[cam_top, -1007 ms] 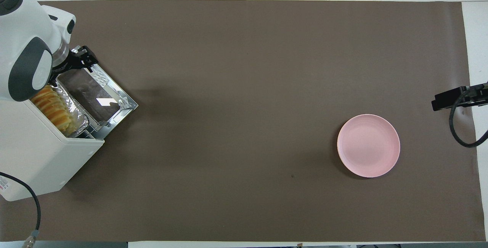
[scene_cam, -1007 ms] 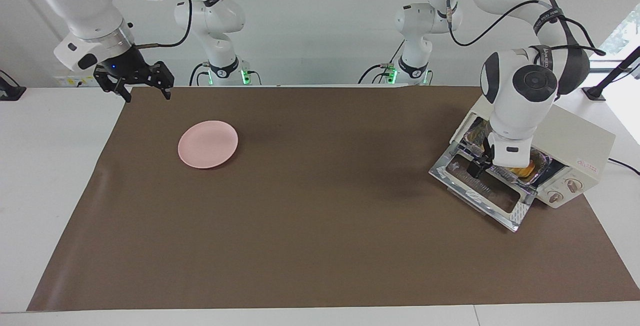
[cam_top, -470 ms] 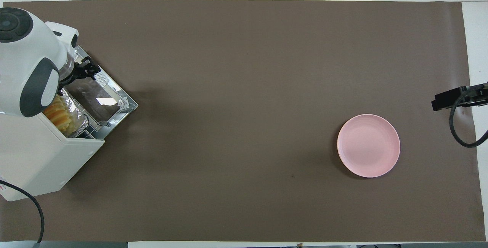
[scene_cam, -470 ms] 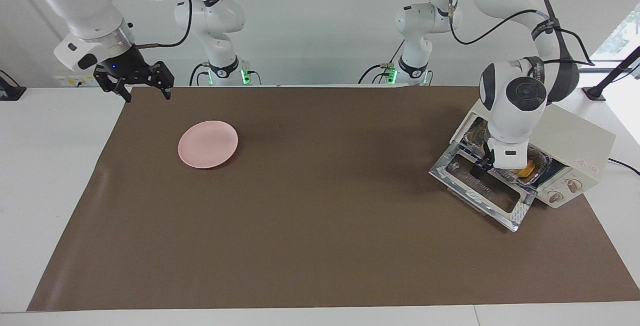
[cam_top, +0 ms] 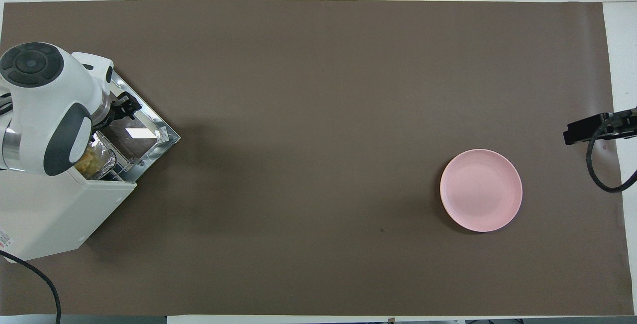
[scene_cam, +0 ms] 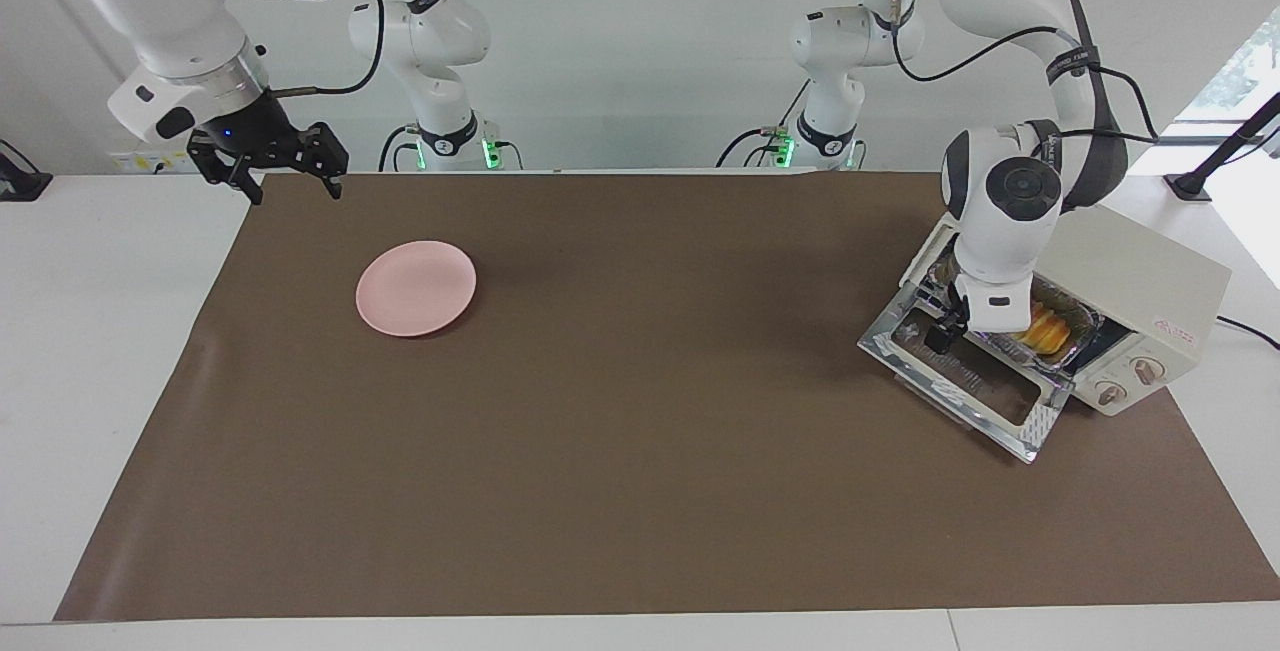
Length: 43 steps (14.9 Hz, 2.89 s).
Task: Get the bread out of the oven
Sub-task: 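Pull the foil tray out of the oven with the left gripper, then set the foil tray on the table and release the left gripper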
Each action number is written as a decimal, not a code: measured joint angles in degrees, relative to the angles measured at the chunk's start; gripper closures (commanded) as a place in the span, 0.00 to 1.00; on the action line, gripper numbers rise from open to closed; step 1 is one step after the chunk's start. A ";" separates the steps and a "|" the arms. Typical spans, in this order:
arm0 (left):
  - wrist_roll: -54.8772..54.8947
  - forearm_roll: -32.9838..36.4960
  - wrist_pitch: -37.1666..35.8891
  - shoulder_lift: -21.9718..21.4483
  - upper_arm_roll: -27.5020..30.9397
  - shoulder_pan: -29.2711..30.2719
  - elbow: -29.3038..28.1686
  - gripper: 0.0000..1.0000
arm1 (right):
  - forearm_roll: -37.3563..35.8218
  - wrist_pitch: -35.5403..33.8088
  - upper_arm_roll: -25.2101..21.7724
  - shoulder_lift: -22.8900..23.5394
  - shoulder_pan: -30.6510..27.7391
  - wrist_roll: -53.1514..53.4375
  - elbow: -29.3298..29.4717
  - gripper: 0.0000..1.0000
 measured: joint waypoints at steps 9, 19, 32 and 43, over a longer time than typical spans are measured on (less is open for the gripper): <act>-0.46 0.00 0.50 -0.84 -0.37 -0.13 -2.83 1.00 | 0.00 0.00 0.03 0.00 0.02 0.00 0.00 0.00; 7.39 -0.81 -0.29 3.92 -1.27 -14.92 13.44 1.00 | 0.00 -0.25 0.04 0.00 0.03 0.00 0.00 0.00; 9.83 -11.77 -0.97 21.22 -1.84 -40.24 27.94 1.00 | 0.00 -0.25 -0.16 0.00 -0.45 0.00 0.00 0.00; 0.45 -11.78 -4.87 21.78 0.38 -41.98 32.46 0.00 | 0.00 -0.25 0.03 0.00 -0.44 0.00 -0.04 0.00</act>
